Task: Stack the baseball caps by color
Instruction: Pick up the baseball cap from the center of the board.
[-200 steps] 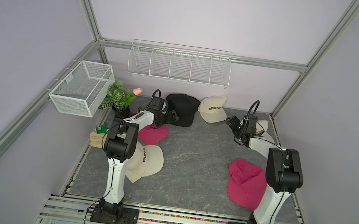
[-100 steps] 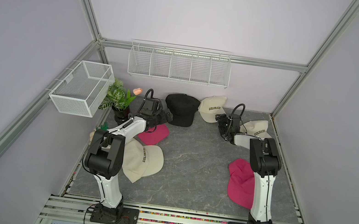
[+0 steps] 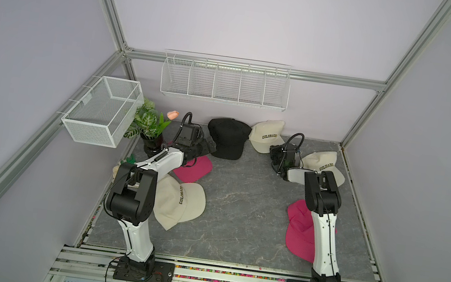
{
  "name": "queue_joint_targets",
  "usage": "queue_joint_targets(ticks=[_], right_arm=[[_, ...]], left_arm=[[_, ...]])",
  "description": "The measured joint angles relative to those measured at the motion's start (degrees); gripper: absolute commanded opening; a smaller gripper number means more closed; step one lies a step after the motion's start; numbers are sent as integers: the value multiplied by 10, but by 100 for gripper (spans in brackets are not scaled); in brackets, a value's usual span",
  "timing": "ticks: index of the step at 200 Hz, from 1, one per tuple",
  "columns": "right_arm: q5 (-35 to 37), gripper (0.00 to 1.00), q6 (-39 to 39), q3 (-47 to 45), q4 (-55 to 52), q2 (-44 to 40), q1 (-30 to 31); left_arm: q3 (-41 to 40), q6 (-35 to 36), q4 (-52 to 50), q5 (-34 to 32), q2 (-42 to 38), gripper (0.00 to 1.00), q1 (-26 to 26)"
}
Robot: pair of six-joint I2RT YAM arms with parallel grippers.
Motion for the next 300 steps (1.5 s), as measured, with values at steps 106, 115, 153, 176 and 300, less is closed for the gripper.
queue_joint_targets(ticks=[106,115,153,176,300], right_arm=[[158,7,-69,-338,84,-341,32],[162,7,-70,-363,88,-366,43],[184,7,-68,-442,109,-451,105],[183,7,-57,-459,144,-467,129],[192,7,-78,-475,329,-477,175]], left_arm=[[-48,-46,80,9,-11,100,-23],[-52,-57,94,14,-11,100,-27],[-61,-111,197,68,-11,100,-55],[-69,-152,297,110,-10,99,-95],[-23,-282,573,198,68,95,-175]])
